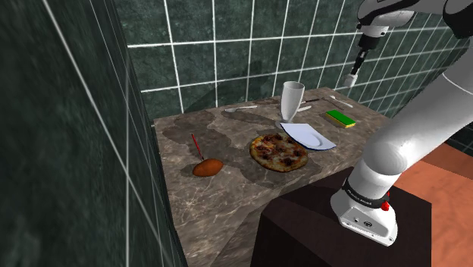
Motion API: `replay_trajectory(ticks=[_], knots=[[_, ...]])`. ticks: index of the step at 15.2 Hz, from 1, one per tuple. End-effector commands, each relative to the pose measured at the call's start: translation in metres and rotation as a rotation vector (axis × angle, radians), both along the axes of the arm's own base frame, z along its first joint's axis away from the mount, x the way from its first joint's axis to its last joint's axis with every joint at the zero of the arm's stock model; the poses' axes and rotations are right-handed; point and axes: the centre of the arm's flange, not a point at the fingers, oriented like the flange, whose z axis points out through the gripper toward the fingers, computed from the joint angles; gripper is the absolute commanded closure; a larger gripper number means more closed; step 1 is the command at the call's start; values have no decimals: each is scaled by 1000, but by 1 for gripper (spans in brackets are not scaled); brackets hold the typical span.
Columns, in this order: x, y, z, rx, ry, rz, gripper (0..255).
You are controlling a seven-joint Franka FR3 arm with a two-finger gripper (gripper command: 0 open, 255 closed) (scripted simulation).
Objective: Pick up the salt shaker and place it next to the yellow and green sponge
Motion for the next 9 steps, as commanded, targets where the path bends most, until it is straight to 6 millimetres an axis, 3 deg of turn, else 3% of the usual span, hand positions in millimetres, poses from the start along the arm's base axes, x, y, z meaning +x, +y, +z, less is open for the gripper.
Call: replay_trajectory(ticks=[1,3,9], knots=[[-5,-23,2,-1,0,3,255],[-10,-54,2,-1,0,3,255],[-10,-54,-29,-1,0,3,255]])
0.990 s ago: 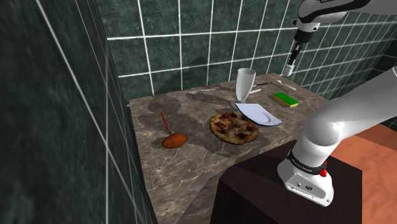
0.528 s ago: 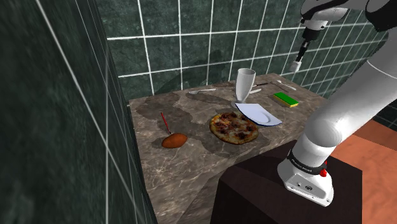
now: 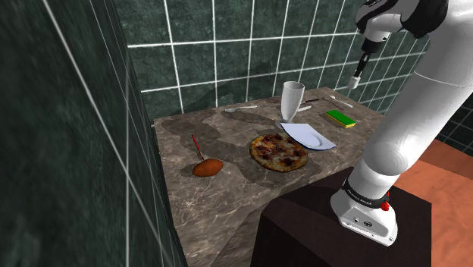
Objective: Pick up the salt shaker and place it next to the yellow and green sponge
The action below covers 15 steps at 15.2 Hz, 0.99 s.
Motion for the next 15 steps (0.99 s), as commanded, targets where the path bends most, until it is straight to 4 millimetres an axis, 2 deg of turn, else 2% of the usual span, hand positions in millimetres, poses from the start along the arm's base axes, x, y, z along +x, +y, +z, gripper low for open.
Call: replay_trajectory(ticks=[1,15], knots=[[0,0,-11,0,0,0,255],[0,0,-85,0,0,0,255]])
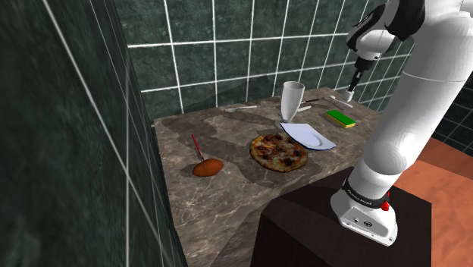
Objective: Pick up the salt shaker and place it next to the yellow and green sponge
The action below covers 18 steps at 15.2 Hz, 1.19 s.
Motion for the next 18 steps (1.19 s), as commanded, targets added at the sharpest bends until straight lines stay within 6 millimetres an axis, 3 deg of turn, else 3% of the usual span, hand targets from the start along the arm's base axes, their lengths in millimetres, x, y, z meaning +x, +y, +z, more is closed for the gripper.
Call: replay_trajectory(ticks=[1,8,16,17,18], knots=[[1,0,-10,0,0,0,255],[1,0,-47,0,0,0,255],[1,0,-49,0,0,0,255],[1,0,-49,0,0,0,0],[1,0,-49,0,0,0,0]])
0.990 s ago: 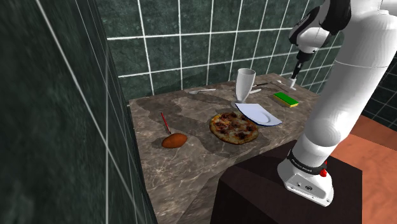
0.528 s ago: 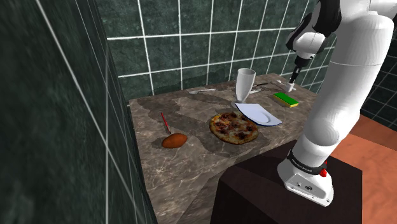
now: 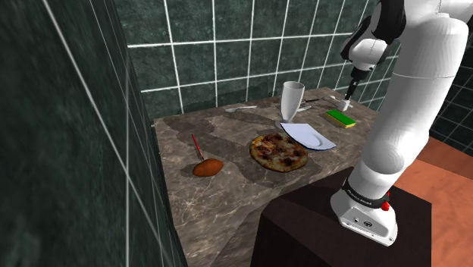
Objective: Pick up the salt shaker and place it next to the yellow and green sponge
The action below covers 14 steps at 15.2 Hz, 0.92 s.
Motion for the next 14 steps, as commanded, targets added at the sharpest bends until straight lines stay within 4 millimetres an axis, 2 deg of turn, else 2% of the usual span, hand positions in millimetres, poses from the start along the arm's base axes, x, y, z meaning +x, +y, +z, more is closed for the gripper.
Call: replay_trajectory(ticks=[1,4,8,14], knots=[[0,0,0,0,0,0,0],[0,0,0,0,0,0,0],[-4,5,50,0,0,0,0],[-4,5,50,0,0,0,0]])
